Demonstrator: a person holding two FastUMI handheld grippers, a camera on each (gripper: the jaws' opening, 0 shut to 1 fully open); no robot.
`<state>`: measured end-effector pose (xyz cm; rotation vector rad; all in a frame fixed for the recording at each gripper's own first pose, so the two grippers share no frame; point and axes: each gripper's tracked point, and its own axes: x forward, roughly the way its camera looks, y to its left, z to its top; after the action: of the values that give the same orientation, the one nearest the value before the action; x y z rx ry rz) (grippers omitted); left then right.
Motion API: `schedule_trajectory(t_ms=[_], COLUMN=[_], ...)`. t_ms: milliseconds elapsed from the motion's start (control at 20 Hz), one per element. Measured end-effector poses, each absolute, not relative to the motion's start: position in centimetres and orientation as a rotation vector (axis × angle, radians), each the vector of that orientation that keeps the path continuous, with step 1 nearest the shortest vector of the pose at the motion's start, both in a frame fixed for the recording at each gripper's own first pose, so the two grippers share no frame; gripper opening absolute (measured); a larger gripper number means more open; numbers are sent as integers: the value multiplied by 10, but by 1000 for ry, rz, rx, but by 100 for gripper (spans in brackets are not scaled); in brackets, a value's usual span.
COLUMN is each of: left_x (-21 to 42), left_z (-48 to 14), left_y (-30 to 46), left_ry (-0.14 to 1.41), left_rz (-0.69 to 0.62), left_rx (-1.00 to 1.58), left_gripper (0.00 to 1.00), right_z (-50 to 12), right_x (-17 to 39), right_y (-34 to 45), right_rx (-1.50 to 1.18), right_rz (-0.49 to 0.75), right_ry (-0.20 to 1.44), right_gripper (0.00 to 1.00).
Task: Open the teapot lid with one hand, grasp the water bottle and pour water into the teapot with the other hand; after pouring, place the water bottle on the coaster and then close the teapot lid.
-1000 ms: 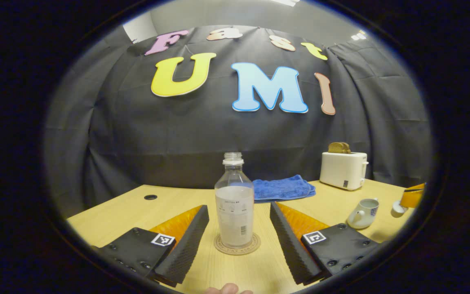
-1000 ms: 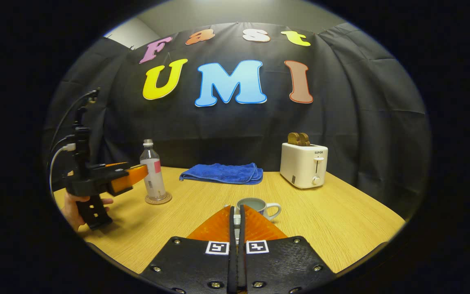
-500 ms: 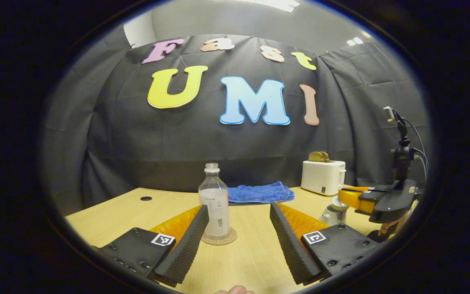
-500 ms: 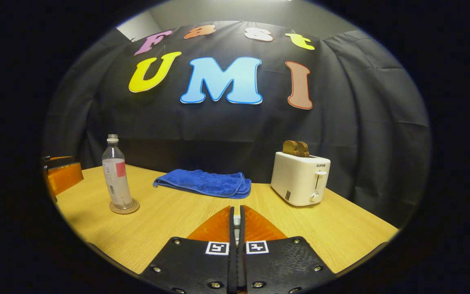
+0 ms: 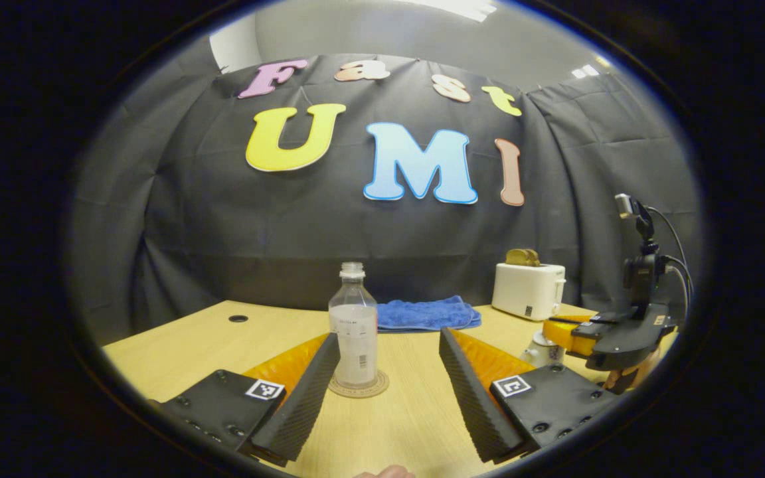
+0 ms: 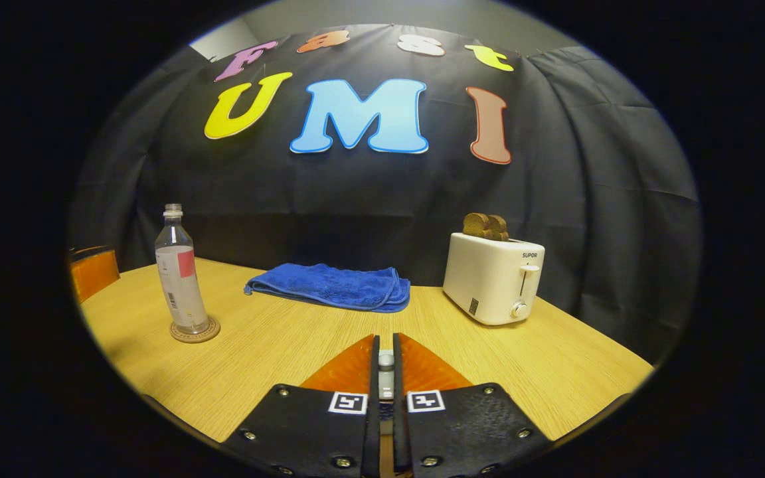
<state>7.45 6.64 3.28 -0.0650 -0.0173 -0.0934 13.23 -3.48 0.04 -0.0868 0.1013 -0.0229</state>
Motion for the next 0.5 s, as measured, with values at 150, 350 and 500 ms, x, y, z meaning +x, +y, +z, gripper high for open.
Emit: schedule_trajectory(t_ms=[150, 350, 500], left_x=[72, 58, 39], left_z=[33, 29, 10], left_y=[66, 62, 47], left_ry=[-18, -8, 20], left_rz=[-81, -41, -20], left_rx=[-57, -67, -79], left_gripper=[100, 100, 100], right_z=[33, 50, 40], right_x=[118, 69, 31], right_y=[-31, -1, 16], right_rx=[-136, -94, -35], right_rz=[-30, 44, 77], right_ry=[32, -4, 6], right_gripper=[20, 77, 96])
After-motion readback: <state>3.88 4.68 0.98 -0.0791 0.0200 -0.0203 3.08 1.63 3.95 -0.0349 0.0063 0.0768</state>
